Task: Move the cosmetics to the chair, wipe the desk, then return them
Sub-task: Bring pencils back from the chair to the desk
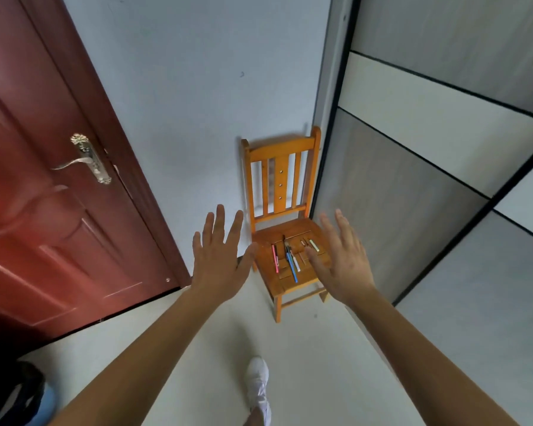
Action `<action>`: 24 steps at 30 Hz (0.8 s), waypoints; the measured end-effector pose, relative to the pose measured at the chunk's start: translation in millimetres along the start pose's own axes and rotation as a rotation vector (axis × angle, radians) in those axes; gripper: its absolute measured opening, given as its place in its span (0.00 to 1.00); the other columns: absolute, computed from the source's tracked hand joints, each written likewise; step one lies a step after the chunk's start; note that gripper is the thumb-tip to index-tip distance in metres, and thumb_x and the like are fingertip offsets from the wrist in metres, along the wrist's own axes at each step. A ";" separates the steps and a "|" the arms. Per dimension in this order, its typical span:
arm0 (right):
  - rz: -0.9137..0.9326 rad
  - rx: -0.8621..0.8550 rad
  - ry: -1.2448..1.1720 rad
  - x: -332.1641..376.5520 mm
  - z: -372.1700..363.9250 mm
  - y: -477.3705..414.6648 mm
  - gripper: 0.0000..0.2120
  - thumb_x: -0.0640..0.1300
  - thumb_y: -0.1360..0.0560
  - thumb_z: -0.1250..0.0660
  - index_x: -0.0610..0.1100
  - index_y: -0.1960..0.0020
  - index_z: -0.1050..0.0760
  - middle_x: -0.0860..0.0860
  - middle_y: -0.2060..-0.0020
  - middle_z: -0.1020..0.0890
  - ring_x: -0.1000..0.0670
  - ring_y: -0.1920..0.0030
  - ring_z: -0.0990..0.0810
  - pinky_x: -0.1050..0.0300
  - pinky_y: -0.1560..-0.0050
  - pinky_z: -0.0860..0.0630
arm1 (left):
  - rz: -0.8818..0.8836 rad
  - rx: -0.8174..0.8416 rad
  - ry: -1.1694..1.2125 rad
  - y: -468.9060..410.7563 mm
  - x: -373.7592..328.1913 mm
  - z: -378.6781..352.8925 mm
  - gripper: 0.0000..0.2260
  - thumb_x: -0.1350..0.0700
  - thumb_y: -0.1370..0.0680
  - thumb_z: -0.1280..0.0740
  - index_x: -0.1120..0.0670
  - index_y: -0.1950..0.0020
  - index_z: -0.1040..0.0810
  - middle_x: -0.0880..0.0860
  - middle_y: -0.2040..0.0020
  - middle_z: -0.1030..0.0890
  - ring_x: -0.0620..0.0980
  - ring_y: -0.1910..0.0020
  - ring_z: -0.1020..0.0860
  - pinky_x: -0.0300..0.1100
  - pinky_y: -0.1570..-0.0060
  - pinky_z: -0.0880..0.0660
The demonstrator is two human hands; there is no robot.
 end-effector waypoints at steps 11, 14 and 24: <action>-0.209 0.066 0.137 -103.7 -48.5 -231.3 0.37 0.76 0.27 0.58 0.68 0.24 0.68 0.57 0.19 0.55 0.46 0.20 0.48 0.39 0.26 0.40 | 0.113 0.166 0.094 -268.5 18.6 -131.6 0.33 0.33 0.21 0.51 0.44 0.19 0.55 0.51 0.19 0.53 0.56 0.20 0.50 0.57 0.26 0.47; -0.263 0.109 0.135 -135.0 -64.7 -260.5 0.37 0.74 0.25 0.53 0.65 0.22 0.64 0.54 0.19 0.54 0.45 0.20 0.46 0.39 0.27 0.38 | 0.109 0.234 0.059 -309.0 9.5 -165.6 0.33 0.34 0.21 0.50 0.46 0.20 0.51 0.53 0.19 0.48 0.57 0.21 0.47 0.58 0.27 0.43; -0.227 0.436 0.090 -262.8 -217.7 -338.8 0.36 0.68 0.21 0.47 0.58 0.20 0.58 0.49 0.19 0.48 0.42 0.21 0.44 0.37 0.27 0.39 | 0.352 0.357 -0.026 -341.8 7.5 -336.4 0.33 0.33 0.21 0.53 0.48 0.20 0.49 0.54 0.20 0.42 0.61 0.23 0.40 0.62 0.29 0.37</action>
Point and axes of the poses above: each hand's wrist, its own y-axis away from the middle knuckle, its own z-axis out of the back of the hand, x = y × z, the point moved 4 cm from there along -y, towards the middle knuckle
